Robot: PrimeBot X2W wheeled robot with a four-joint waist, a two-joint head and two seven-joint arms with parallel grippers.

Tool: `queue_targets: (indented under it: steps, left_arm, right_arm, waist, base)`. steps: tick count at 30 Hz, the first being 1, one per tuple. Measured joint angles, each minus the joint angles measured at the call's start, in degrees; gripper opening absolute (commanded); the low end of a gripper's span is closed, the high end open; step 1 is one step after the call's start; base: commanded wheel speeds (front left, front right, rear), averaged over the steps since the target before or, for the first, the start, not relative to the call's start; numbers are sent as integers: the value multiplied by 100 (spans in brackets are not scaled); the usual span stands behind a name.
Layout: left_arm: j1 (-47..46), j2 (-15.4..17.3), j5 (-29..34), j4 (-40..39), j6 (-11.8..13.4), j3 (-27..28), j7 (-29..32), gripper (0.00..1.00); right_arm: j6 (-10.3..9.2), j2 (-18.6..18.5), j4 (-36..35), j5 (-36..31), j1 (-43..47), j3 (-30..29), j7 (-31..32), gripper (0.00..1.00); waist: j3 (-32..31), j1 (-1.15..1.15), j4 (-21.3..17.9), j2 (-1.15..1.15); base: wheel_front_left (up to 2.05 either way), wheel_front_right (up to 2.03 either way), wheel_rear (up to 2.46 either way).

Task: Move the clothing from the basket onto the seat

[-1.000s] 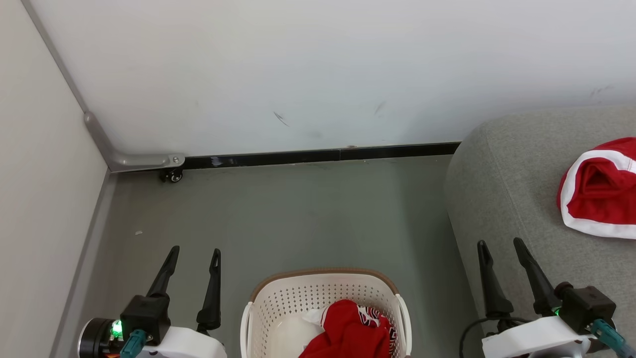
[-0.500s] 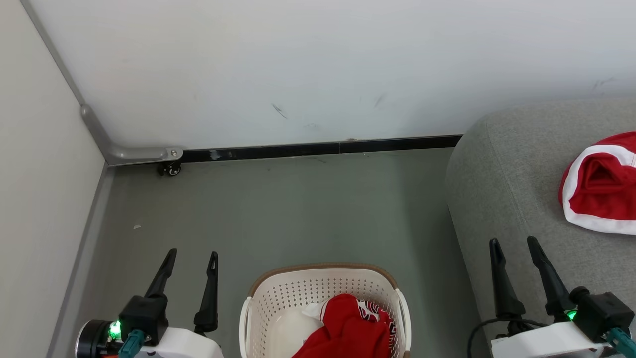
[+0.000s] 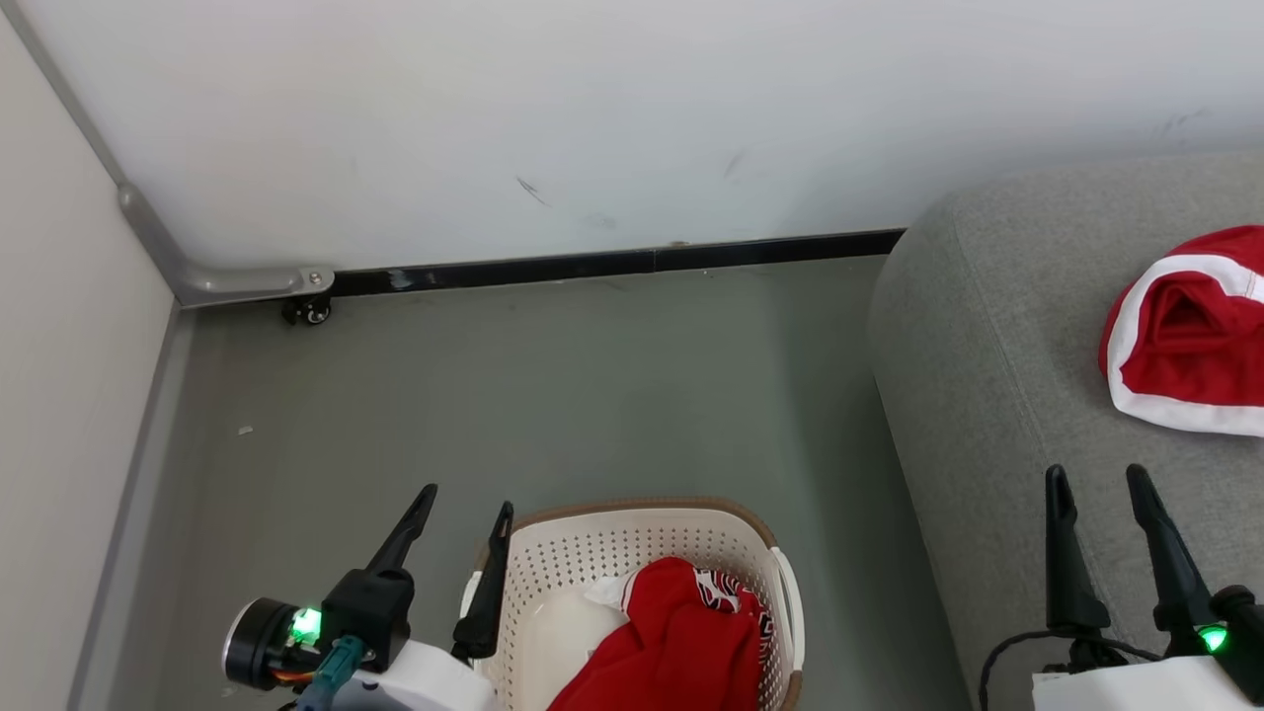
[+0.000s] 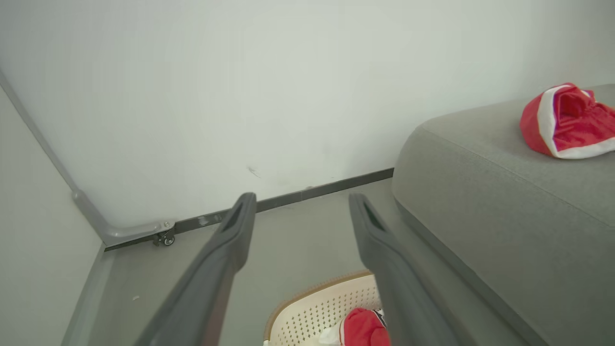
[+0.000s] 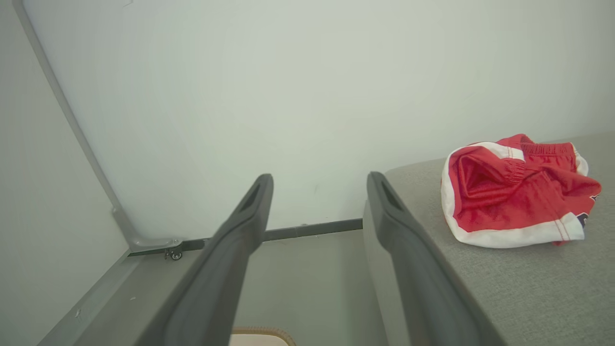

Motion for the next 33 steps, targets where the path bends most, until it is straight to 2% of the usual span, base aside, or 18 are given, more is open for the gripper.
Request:
queue_targets:
  steps: [17, 33]
  left_arm:
    - [-803, -122, 287, 343, -439, -498, -1, 100]
    - [-1480, -116, 614, 927, -649, -793, -3, 100]
  right_arm:
    - [0, 15, -738, 200, 197, -59, 0, 100]
    - [0, 20, -1473, 372, 20, -223, -1, 100]
  waist:
    - [613, 0, -318, 0]
    - [1519, 0, -728, 0]
  base:
    - [0, 0, 0]
    - [0, 0, 0]
